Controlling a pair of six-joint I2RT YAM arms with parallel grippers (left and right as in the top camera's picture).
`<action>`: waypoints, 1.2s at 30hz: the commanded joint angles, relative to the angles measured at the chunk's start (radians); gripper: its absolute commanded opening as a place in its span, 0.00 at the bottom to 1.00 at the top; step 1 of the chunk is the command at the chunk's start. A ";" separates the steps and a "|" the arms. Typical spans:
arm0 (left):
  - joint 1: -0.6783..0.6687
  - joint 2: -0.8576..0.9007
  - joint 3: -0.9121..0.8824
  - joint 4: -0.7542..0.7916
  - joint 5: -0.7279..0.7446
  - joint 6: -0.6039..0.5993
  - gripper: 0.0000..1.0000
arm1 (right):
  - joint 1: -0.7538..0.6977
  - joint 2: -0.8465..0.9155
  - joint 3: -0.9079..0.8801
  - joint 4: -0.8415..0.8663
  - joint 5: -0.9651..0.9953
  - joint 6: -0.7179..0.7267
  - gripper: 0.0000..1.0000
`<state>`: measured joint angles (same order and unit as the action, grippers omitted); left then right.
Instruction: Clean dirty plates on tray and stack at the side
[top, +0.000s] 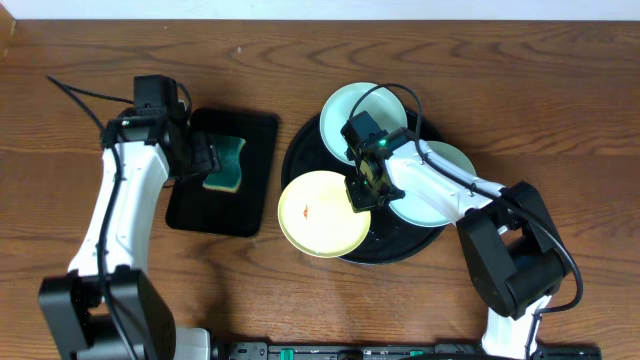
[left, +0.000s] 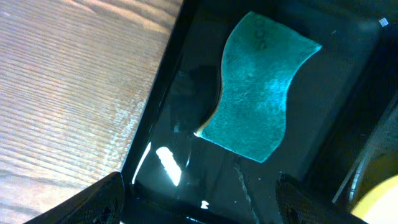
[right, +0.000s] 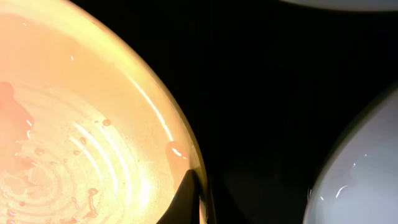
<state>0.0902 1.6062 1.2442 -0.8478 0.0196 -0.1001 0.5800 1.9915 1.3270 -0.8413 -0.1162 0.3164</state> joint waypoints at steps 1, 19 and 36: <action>0.005 0.050 0.019 0.016 -0.005 0.040 0.78 | 0.004 0.014 -0.003 -0.013 0.026 0.033 0.01; -0.003 0.270 0.019 0.252 0.174 0.373 0.62 | 0.005 0.014 -0.003 -0.008 0.026 0.039 0.01; -0.011 0.337 0.015 0.248 0.175 0.353 0.47 | 0.005 0.014 -0.003 -0.009 0.026 0.043 0.01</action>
<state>0.0814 1.9228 1.2457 -0.5915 0.1890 0.2615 0.5804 1.9915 1.3277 -0.8406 -0.1165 0.3378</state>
